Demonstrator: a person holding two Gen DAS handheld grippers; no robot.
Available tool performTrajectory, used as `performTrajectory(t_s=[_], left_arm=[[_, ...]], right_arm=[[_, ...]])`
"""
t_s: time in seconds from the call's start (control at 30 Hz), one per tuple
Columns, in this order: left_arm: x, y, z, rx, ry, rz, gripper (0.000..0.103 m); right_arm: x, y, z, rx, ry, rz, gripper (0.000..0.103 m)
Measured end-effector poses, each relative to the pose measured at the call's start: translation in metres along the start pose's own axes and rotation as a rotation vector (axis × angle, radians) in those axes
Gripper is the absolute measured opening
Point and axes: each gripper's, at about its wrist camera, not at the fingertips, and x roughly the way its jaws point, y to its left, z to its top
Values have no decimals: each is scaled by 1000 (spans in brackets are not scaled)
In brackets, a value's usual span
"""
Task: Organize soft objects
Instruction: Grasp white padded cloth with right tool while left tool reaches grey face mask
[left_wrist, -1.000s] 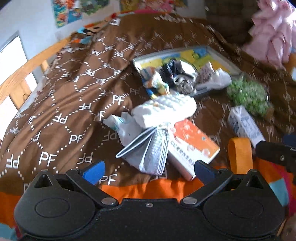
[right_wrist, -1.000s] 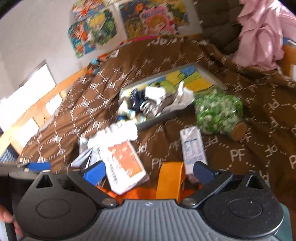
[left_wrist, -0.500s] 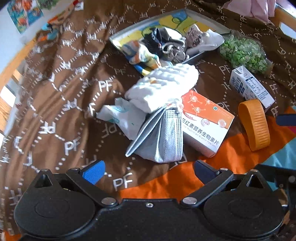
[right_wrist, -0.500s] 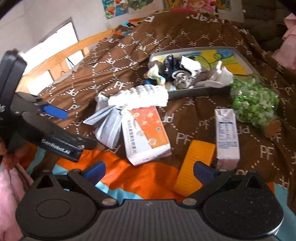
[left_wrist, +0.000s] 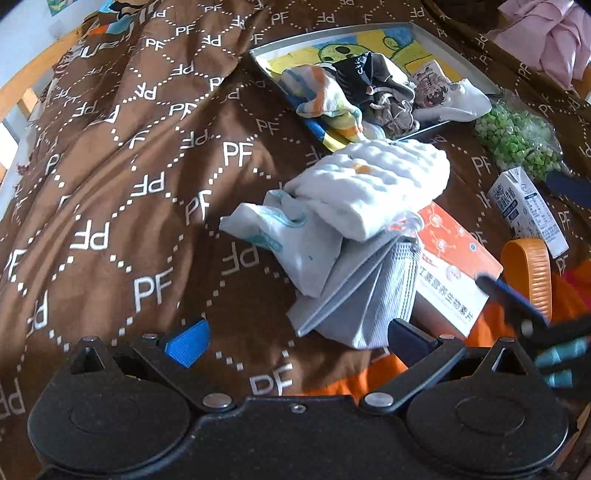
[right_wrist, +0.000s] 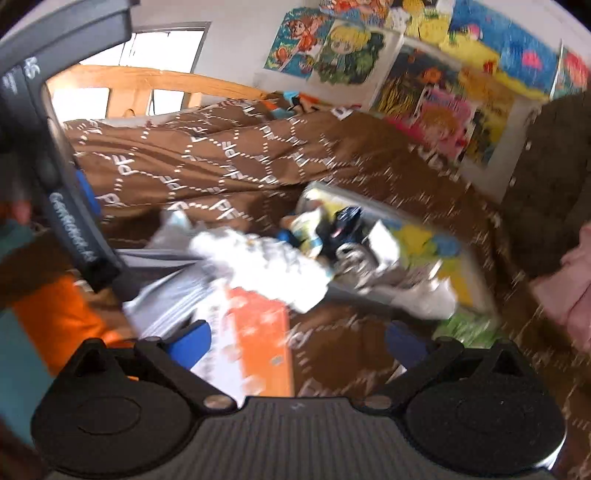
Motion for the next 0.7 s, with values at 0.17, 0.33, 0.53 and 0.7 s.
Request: performTrajectory(t_s=[0.17, 0.33, 0.53, 0.7], left_arm=[[4, -1, 0, 18, -11, -58, 102], [6, -6, 0, 52, -20, -86, 102], [12, -8, 1, 61, -10, -87, 102], [20, -14, 2, 105, 0, -77, 100]], right_arm=[[21, -23, 9, 142, -31, 49, 102], [29, -43, 16, 256, -30, 135, 102], [63, -44, 24, 352, 15, 255, 102], [79, -40, 28, 370, 25, 303, 102]])
